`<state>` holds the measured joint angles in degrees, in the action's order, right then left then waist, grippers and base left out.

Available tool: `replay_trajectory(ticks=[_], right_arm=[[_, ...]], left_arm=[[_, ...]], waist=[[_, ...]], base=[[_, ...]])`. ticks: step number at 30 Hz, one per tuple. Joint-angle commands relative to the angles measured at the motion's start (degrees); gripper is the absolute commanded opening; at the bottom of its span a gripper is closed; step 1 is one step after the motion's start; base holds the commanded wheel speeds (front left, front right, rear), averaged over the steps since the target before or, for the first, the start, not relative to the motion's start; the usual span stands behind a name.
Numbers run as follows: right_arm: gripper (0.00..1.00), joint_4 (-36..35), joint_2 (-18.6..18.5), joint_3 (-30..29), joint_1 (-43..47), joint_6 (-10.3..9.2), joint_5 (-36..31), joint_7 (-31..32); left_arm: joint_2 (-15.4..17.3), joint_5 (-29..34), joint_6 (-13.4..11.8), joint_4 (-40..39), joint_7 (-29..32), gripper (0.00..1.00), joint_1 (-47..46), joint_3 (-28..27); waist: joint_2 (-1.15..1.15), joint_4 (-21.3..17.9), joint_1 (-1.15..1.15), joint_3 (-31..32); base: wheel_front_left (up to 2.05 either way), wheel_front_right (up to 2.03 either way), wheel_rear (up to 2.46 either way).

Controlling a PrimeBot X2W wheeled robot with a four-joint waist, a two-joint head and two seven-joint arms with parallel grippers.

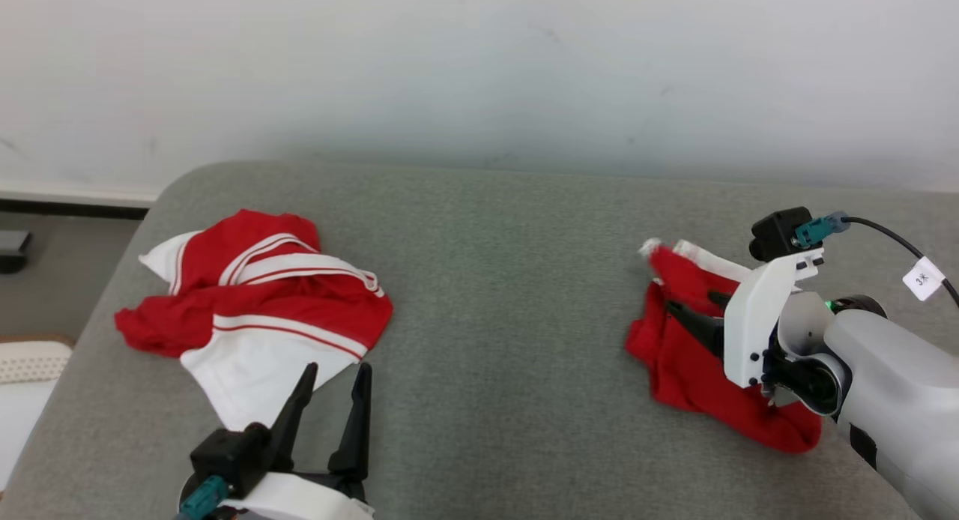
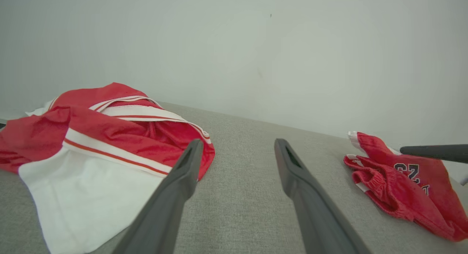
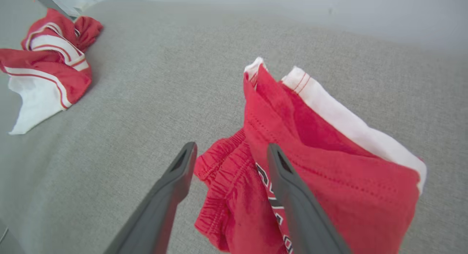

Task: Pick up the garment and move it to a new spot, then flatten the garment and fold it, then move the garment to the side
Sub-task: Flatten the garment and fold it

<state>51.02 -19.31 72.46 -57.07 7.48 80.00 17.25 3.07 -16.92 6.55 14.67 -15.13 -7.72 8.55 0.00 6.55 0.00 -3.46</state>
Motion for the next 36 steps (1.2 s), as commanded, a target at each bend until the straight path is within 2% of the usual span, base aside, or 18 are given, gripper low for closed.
replay_trajectory(ticks=[1,5,9,13,16,20,21,23,24,29,36], right_arm=[[1.00,-2.2,-1.1,-0.4,1.0,0.01,0.1,-1.8],[1.00,-7.8,-4.0,-2.7,1.5,0.01,0.3,-8.9],[1.00,-10.1,-7.5,-5.6,3.1,0.01,0.3,-16.2],[1.00,-8.2,-9.8,-9.1,5.3,0.01,1.0,-23.3],[1.00,-5.0,-10.0,-12.1,7.6,0.01,3.2,-27.0],[1.00,-2.4,-8.6,-16.5,10.7,0.01,9.4,-27.0],[0.74,-1.9,-8.5,-17.3,11.2,0.01,10.8,-26.6],[0.11,-1.3,-8.0,-19.2,12.1,0.01,13.9,-25.3],[0.00,-0.7,-7.9,-20.0,12.5,0.01,15.4,-24.5],[0.00,2.7,-5.8,-23.8,13.3,0.01,23.0,-17.5],[0.00,7.6,-3.4,-23.1,12.5,0.01,25.6,-9.1]], left_arm=[[0.2,0.9,0.2,0.1,0.0,1.00,0.9,-0.3],[0.1,1.2,0.2,0.0,0.0,1.00,1.4,-0.8],[0.1,1.4,0.3,-0.1,0.0,1.00,1.9,-0.8],[0.0,1.5,0.4,-0.2,0.0,1.00,2.2,-0.9],[0.0,1.5,0.5,-0.2,0.0,1.00,2.2,-0.8],[0.0,1.5,0.5,0.0,0.0,1.00,1.7,-0.4],[0.0,1.5,0.6,0.0,0.0,1.00,1.4,-0.2],[0.0,1.6,0.6,0.1,0.0,1.00,1.0,0.1],[0.0,1.6,0.7,0.2,0.0,1.00,0.8,0.1],[0.0,1.5,0.8,0.6,0.0,1.00,0.0,0.3],[0.0,1.1,0.8,1.1,0.0,1.00,-0.8,0.0]], waist=[[0.00,-1.5,0.00,0.8],[0.00,-3.6,0.00,1.6],[0.00,-4.8,0.00,2.1],[0.00,-5.4,0.00,2.2],[0.00,-5.6,0.00,2.0],[0.00,-5.5,0.00,1.4],[0.00,-5.3,0.00,1.1],[0.00,-4.9,0.00,0.6],[0.00,-4.6,0.00,0.3],[0.00,-2.9,0.00,-1.0],[0.00,-0.5,0.00,-2.3]], base=[[0.00,0.00,0.00],[0.00,0.00,0.00],[0.00,0.00,0.00],[0.00,0.00,0.00],[0.00,0.00,0.00],[0.00,0.00,0.00],[0.00,0.00,0.00],[0.00,0.00,0.00],[0.00,0.00,0.00],[0.00,0.00,0.00],[0.00,0.00,0.00]])
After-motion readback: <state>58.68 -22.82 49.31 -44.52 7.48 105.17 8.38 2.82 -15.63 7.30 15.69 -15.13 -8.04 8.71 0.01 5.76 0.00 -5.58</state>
